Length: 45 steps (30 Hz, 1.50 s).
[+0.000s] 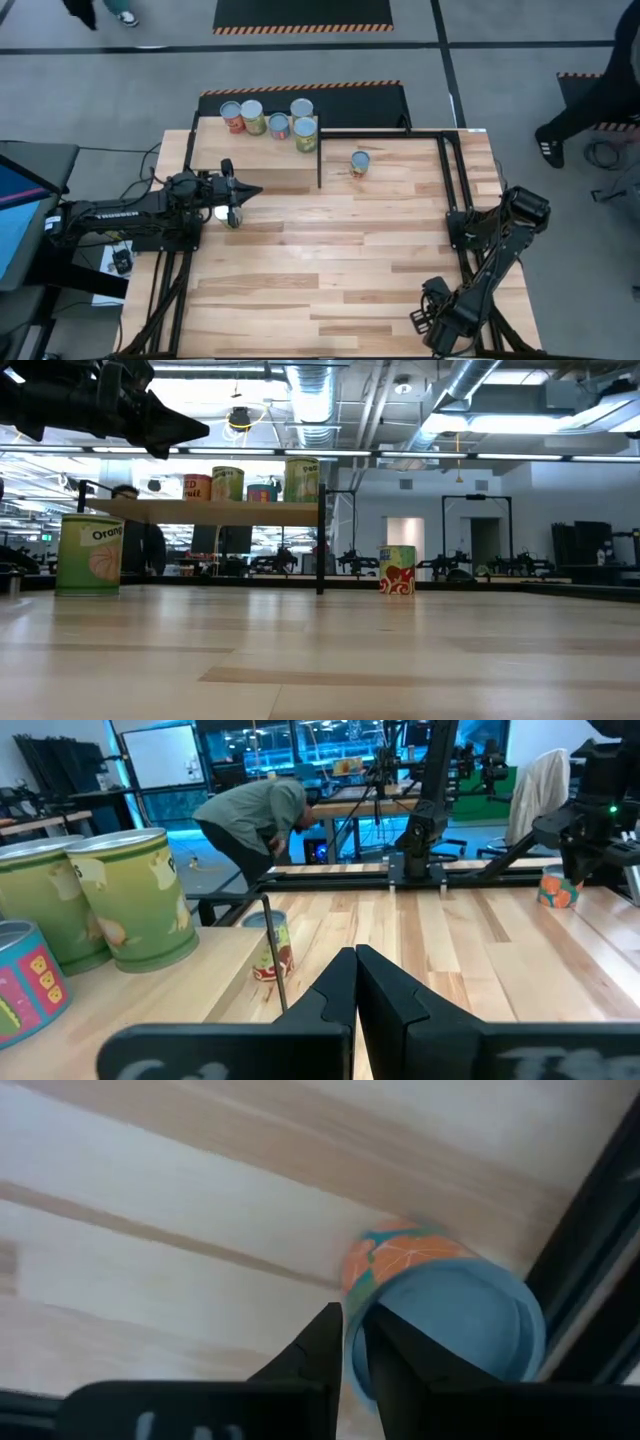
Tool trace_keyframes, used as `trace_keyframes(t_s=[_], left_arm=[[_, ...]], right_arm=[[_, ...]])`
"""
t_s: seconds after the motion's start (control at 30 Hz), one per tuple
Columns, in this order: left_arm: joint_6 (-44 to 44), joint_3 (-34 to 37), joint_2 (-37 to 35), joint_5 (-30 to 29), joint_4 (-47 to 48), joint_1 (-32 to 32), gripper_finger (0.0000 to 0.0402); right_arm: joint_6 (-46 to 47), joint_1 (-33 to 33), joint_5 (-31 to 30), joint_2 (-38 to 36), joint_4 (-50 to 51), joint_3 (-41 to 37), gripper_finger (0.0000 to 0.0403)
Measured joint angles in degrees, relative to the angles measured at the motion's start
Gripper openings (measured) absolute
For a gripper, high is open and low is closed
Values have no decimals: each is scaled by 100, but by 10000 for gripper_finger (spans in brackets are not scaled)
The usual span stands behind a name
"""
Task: Pick and place cans onto a shelf
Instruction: Put the bottom canned orange on the shelf
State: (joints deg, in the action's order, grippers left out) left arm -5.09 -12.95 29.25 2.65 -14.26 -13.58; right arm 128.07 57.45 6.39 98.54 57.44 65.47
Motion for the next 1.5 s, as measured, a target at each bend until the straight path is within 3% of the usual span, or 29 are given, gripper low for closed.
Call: trace_keyframes(t_s=[0.23, 0.47, 0.6, 0.8, 0.97, 1.1, 1.2, 1.3, 1.5], left_arm=[[23, 0, 1, 1, 55, 8, 0], [23, 0, -1, 1, 46, 8, 0], [81, 0, -1, 2, 61, 8, 0], [173, 0, -1, 217, 85, 8, 0], [194, 0, -1, 420, 85, 10, 0], [170, 0, -1, 423, 85, 10, 0], [170, 0, -1, 423, 121, 10, 0], [176, 2, -1, 421, 207, 10, 0], [195, 2, -1, 400, 447, 19, 0]], right_arm=[[-264, -91, 276, 9, 144, -11, 79], [-1202, -202, 251, 22, 500, 114, 13], [-2195, -592, 88, 24, 1036, 482, 18], [-4878, -1794, -1243, 22, 1396, 1330, 13], [-7789, -3152, -2325, 20, 721, 2052, 9], [-10341, -4144, -2219, 18, -957, 2148, 13], [-11672, -4707, -1876, 259, -1917, 2221, 12], [-12575, -5054, -1823, 765, -1817, 2632, 9], [-13610, -5303, -1409, 2137, -1351, 4166, 10]])
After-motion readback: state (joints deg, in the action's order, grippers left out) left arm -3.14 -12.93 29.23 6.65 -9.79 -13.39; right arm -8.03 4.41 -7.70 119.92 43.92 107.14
